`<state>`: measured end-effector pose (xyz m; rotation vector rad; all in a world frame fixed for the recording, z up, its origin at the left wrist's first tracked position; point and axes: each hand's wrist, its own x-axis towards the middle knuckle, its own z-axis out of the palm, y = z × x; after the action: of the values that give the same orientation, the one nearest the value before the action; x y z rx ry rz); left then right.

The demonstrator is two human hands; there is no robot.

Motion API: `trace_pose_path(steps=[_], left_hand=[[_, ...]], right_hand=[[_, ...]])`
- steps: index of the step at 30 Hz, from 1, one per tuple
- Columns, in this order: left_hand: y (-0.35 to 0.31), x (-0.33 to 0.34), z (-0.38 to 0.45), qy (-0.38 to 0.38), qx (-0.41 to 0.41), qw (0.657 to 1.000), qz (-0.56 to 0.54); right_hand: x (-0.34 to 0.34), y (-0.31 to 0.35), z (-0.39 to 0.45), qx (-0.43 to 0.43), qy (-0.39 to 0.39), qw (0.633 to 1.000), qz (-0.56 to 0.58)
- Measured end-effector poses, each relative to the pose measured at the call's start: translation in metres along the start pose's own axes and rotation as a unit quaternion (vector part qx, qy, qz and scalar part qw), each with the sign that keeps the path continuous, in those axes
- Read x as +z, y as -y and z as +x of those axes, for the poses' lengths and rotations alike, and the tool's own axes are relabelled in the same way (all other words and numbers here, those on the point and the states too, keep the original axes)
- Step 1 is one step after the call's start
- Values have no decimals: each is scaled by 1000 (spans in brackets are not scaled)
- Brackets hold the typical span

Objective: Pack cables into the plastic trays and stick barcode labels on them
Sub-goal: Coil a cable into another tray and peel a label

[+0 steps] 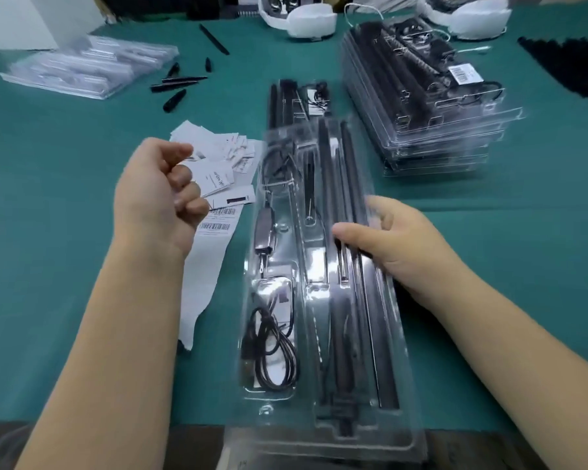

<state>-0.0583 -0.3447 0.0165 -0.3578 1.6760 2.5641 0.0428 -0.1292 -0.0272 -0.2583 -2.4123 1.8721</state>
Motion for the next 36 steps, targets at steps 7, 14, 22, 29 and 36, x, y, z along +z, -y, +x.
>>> trace_pose_path(steps=[7,14,22,29,36], left_hand=[[1,0,4,-32,31,983,176],[3,-16,7,45,124,795,592],[-12,-38,15,190,54,641,742],[20,-34,18,185,162,700,671],[10,-43,24,158,238,740,609]], right_hand=[[-10,-11,6,3,-123,969,-215],[-16,-10,2,-25,-146,935,-322],[-11,-10,3,-34,-138,945,-296],[-11,-14,5,-37,-152,945,-288],[-15,-19,7,-45,-150,947,-281]])
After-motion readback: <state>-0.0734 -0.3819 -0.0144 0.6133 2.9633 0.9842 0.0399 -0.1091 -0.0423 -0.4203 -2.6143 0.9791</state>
